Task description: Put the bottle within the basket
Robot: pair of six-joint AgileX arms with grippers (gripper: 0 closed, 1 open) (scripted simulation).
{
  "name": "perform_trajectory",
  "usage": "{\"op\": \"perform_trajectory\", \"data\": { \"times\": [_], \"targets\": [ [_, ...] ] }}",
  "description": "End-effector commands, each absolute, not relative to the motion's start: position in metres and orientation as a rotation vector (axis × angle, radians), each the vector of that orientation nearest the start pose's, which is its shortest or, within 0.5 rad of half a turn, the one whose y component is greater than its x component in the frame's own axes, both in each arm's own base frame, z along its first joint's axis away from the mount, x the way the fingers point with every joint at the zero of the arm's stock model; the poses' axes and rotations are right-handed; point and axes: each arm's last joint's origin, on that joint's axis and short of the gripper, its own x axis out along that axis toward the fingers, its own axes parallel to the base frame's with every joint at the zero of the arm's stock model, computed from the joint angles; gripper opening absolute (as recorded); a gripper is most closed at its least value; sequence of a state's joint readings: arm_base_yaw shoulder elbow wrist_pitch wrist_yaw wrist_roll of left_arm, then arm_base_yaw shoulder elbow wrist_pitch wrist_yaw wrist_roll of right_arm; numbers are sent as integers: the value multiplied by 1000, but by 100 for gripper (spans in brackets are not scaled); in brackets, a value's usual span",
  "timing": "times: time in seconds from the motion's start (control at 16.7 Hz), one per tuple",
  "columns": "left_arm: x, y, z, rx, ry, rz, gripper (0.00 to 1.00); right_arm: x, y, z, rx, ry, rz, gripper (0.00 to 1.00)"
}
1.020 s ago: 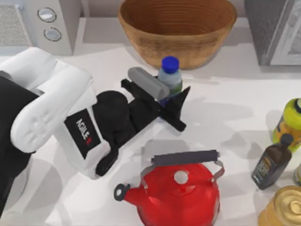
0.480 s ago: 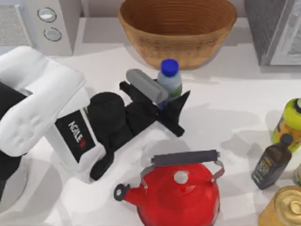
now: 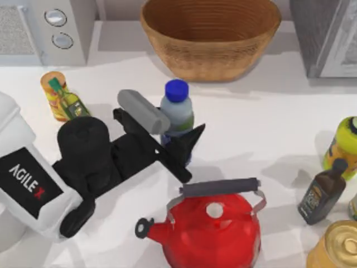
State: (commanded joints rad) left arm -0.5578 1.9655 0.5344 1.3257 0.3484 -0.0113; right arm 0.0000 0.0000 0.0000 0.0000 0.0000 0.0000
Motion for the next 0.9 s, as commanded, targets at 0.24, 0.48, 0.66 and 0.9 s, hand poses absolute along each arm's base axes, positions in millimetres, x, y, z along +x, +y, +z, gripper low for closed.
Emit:
{"op": "perform_trajectory", "data": {
  "times": [0.24,0.48,0.66,0.9],
  "targets": [
    [245,-147,128,-10,50,-862,0,106,-1,160,0,0,0,100],
    [239,-125,139,0,8,-806,0,106,-1,160,0,0,0,100],
    [239,-124,139,0,8,-804,0,106,-1,160,0,0,0,100],
    [246,-131,142,4,1,-819,0,106,-1,160,0,0,0,100]
  ]
}}
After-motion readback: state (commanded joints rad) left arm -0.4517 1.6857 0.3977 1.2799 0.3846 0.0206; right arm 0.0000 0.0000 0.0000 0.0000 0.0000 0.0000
